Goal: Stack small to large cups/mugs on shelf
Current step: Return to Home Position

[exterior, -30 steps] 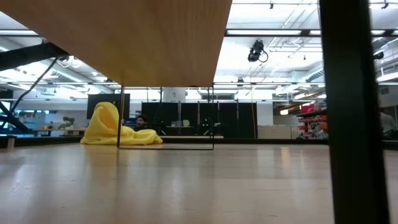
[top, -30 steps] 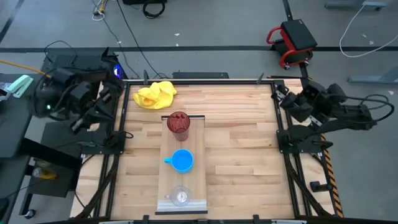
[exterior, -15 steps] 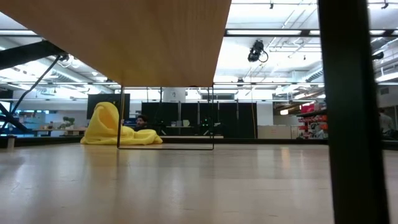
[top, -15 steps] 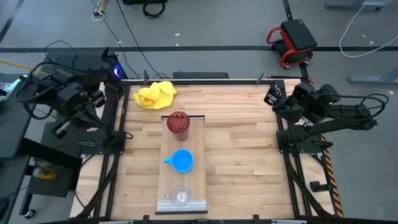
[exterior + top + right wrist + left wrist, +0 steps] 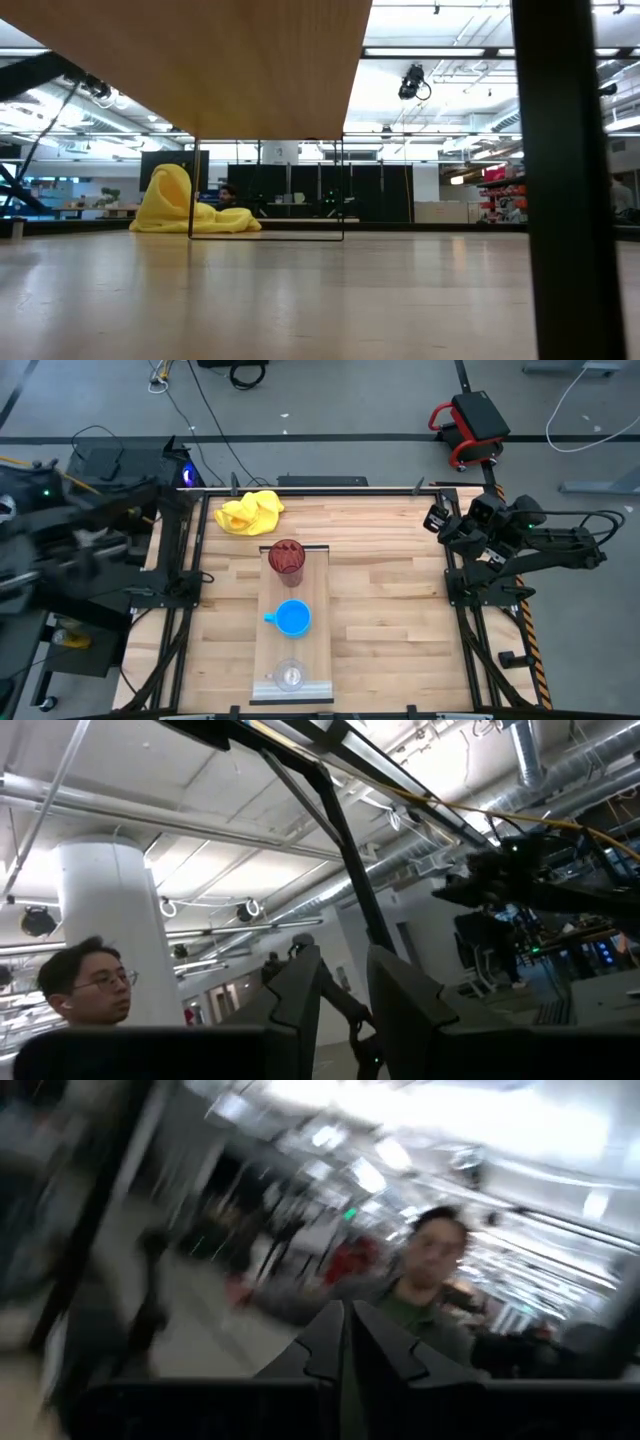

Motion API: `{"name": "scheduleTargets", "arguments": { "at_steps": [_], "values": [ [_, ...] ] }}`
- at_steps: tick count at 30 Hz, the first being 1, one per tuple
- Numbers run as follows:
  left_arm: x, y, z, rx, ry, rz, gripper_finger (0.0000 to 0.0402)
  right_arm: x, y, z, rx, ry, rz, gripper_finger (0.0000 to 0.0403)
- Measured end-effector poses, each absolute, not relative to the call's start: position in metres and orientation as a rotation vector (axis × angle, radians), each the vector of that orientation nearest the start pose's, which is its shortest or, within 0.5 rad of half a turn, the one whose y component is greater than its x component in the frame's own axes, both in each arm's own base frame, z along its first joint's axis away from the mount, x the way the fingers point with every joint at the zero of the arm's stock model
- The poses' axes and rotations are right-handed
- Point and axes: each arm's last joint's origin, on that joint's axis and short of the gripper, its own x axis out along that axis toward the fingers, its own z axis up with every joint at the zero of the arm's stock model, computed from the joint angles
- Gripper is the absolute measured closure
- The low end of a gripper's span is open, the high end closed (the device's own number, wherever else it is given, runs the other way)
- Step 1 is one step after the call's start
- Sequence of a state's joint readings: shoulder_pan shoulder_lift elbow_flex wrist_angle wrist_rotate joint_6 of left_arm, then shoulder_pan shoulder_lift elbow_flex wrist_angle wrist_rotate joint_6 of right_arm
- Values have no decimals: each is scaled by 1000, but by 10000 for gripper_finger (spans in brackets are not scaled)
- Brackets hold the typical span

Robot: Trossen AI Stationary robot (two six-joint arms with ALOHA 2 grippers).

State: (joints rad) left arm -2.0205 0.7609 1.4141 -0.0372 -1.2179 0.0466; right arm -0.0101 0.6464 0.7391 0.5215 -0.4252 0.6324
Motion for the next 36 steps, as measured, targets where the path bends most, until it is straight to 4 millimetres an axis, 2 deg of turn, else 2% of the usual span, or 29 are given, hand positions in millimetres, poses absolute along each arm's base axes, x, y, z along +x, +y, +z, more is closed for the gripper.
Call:
{"name": "scheduleTargets", "arguments": {
  "at_steps": [3,5,10,16,19,23,26,30,34,36],
  "values": [
    [-5,-71,539,-501,-177,-911,370,125,11,399,471,-453,576,309],
    [-10,-76,543,-519,-257,-1051,366,125,11,399,471,-452,578,309],
    [-27,-95,545,-640,-329,-1453,361,125,11,399,494,-440,595,309],
    [-46,-114,541,-605,-397,-1764,370,124,11,399,542,-421,619,309],
    [-49,-115,537,-490,-474,-1857,374,123,11,401,548,-440,629,309],
    [-41,-117,527,-315,-465,-1862,370,119,11,405,530,-496,647,309],
    [-29,-124,521,-275,-385,-1794,364,118,11,407,525,-512,652,309],
    [-7,-132,515,-249,-344,-1687,361,117,11,407,534,-512,656,309],
    [17,-142,501,-94,-405,-1728,367,117,11,407,541,-509,658,309],
    [34,-144,490,-43,-374,-1723,370,117,11,407,541,-509,658,309]
  ]
}}
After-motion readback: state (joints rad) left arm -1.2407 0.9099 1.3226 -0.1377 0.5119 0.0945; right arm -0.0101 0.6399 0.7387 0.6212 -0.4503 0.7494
